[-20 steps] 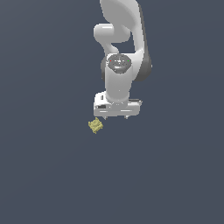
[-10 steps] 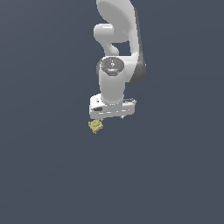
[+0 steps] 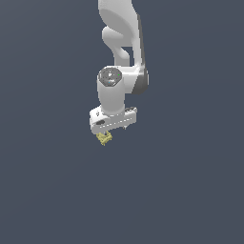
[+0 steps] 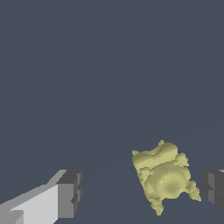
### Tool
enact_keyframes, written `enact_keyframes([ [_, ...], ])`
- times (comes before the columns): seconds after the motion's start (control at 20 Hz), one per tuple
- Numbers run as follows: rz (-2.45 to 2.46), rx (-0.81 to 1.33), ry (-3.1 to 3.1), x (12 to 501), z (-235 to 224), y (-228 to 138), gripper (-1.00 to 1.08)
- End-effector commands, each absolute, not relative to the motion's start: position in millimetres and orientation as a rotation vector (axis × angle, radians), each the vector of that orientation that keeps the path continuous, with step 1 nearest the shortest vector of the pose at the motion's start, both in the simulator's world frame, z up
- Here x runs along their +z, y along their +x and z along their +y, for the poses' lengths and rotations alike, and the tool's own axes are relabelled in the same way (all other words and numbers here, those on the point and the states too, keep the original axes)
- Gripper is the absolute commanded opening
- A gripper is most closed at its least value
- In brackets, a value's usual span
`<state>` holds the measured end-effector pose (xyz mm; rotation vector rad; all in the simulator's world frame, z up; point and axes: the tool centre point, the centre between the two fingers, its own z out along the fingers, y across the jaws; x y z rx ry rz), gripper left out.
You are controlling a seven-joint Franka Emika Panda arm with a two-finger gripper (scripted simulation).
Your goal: Pick up the object and move it to a goal position.
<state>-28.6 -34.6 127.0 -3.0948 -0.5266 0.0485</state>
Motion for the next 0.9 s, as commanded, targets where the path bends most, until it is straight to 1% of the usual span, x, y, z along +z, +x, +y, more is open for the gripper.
enact_keyframes([
  [0.0,-0.608,0.041,-3.08,121.4,-43.8,-31.3,1.0],
  [0.45,-0.88,0.018,-3.014,102.7,-74.1,-42.3,1.0],
  [0.85,-1.032,0.005,-2.967,92.5,-90.5,-49.6,1.0],
])
